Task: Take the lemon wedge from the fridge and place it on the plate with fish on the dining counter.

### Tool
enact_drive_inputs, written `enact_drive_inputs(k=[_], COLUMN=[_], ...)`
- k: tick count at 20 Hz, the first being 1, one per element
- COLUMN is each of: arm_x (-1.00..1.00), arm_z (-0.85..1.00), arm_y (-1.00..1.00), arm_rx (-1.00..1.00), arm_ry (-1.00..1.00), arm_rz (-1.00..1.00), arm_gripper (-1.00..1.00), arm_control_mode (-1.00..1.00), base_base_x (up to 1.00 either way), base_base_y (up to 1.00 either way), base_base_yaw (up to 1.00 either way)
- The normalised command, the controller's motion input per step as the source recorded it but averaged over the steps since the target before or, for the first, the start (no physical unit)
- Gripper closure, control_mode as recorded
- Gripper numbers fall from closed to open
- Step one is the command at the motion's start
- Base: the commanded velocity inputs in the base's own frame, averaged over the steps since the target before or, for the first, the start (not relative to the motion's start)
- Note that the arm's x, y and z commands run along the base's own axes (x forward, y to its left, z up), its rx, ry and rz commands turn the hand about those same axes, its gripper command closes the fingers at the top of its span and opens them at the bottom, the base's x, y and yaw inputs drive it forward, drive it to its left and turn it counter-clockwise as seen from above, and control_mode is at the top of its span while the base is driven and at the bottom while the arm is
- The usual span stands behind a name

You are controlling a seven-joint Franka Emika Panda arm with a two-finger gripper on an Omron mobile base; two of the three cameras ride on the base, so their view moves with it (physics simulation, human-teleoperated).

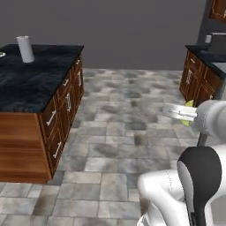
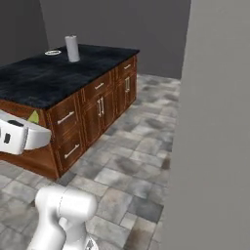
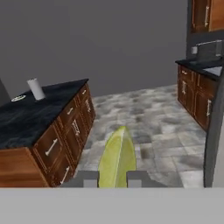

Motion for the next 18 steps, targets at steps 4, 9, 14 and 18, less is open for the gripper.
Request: enact_drive_inputs(k=[4,9,14,18], arm_x=[0.0,0.0,0.0,0.0], arm_z=[0.0,0.0,0.0,0.0], arm_y=[0.0,0.0,0.0,0.0], arm_rx=[0.0,0.0,0.0,0.0], arm_ry=[0.0,0.0,0.0,0.0], arm_rz=[0.0,0.0,0.0,0.0], arm_gripper=[1.0,1.0,1.0,1.0], arm_control_mode=[1.0,1.0,1.0,1.0], base_base_x=[0.14,0.79,1.0,1.0], base_base_y=[0.38,1.0,1.0,1.0], base_base_yaw=[0.73,0.19,0.01,0.0])
